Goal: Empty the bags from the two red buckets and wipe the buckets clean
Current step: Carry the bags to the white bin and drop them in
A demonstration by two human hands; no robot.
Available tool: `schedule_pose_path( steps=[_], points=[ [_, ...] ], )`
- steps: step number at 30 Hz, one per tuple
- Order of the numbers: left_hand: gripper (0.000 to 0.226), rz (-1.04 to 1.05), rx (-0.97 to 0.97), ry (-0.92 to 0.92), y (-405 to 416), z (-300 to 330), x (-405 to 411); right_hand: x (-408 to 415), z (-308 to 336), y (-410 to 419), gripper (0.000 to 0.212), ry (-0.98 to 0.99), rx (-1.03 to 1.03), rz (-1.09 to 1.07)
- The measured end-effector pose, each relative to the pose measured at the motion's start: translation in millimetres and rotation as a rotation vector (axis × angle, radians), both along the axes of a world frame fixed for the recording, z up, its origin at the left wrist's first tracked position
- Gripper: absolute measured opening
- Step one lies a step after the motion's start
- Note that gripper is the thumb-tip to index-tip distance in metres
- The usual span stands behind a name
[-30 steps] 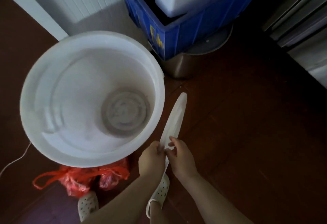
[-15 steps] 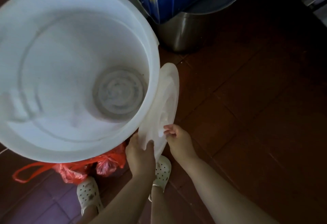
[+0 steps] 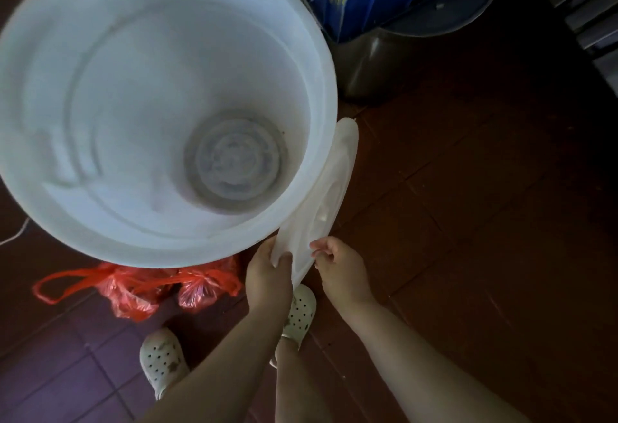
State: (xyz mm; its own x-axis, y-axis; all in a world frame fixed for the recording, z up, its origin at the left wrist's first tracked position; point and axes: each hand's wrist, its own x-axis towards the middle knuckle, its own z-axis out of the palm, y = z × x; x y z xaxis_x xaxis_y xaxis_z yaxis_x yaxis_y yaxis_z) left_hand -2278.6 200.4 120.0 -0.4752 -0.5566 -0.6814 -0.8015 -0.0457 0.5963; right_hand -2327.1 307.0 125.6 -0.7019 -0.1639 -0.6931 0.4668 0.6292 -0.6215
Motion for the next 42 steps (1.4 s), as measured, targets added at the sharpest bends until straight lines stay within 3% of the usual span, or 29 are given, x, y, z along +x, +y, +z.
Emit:
schedule_pose_path(
  steps=[6, 13, 19, 23, 28, 31, 34, 38, 42],
  points=[
    [0.042, 0.081, 0.112, 0.003, -39, 5, 47, 39, 13, -40, 0.02, 0.193, 0.124, 0.214],
    [0.024, 0.129, -0.006, -0.036, -166, 2, 156, 115, 14, -129, 0.02, 0.232, 0.172, 0.479],
    [0.016, 0.218, -0.114, -0.094, -296, -12, 242, 163, -29, -205, 0.023, 0.216, 0.291, 0.599],
    [0.026, 0.221, -0.2, -0.138, -350, -38, 264, 168, -75, -228, 0.023, 0.27, 0.492, 0.805],
    [0.052, 0.277, -0.215, -0.171, -373, -81, 250, 167, -126, -236, 0.025, 0.262, 0.783, 0.874],
    [0.045, 0.271, -0.199, -0.153, -377, -104, 239, 166, -149, -234, 0.041, 0.273, 0.948, 1.053],
    [0.026, 0.253, -0.232, -0.145, -379, -118, 233, 162, -167, -232, 0.051, 0.171, 1.024, 1.017],
    [0.013, 0.35, -0.189, -0.058, -374, -116, 230, 160, -171, -235, 0.024, 0.084, 1.014, 0.831],
    [0.007, 0.387, -0.11, -0.007, -369, -99, 231, 167, -151, -253, 0.025, 0.024, 0.843, 0.717]
  ],
)
